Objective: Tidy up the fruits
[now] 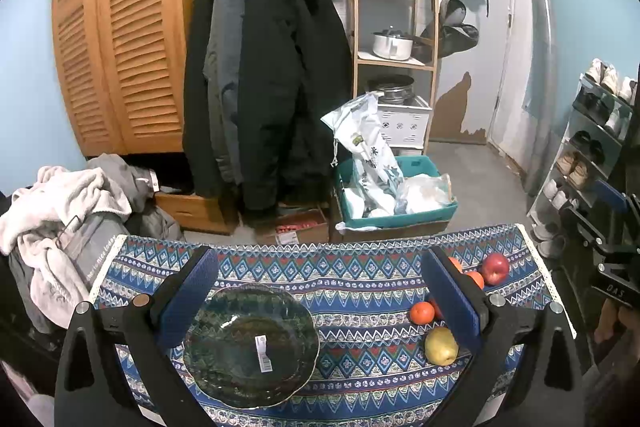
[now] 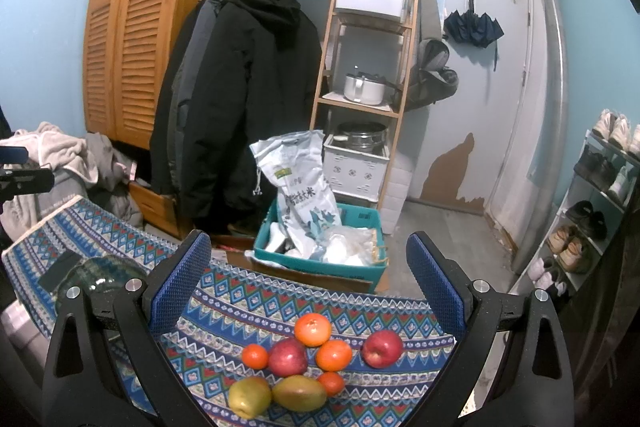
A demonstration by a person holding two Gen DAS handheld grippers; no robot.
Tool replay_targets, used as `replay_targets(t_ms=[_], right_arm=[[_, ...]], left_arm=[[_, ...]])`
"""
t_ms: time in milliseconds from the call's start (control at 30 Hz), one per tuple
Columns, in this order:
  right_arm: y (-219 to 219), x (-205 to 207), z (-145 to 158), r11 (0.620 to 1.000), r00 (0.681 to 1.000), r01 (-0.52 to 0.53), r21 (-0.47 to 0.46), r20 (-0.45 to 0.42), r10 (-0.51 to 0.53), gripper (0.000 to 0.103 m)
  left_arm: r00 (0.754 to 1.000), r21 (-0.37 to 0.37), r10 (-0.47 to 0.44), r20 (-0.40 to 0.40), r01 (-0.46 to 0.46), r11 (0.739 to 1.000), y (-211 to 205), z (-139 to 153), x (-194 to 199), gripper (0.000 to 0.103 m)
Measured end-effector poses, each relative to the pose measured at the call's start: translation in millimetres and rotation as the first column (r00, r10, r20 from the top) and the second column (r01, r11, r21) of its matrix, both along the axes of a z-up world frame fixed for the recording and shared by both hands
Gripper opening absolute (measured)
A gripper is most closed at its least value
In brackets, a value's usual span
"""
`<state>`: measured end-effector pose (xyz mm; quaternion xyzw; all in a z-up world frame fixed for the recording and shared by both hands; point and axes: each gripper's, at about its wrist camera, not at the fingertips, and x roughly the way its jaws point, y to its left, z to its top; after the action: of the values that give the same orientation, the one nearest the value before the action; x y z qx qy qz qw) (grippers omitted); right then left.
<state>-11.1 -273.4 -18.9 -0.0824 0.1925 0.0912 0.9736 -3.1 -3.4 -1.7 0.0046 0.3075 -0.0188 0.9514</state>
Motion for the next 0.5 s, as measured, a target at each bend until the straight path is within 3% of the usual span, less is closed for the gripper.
replay_targets(t_ms=[500], right_arm=[[-0.4,-0.2,0.1,1.0,1.0,0.002,-0.001,0.0,-0.002,0.096]], left_arm=[[1.0,-0.01,-0.007,0.002,0.007,1.0,-0.5,1.0,-0.5,0.102]])
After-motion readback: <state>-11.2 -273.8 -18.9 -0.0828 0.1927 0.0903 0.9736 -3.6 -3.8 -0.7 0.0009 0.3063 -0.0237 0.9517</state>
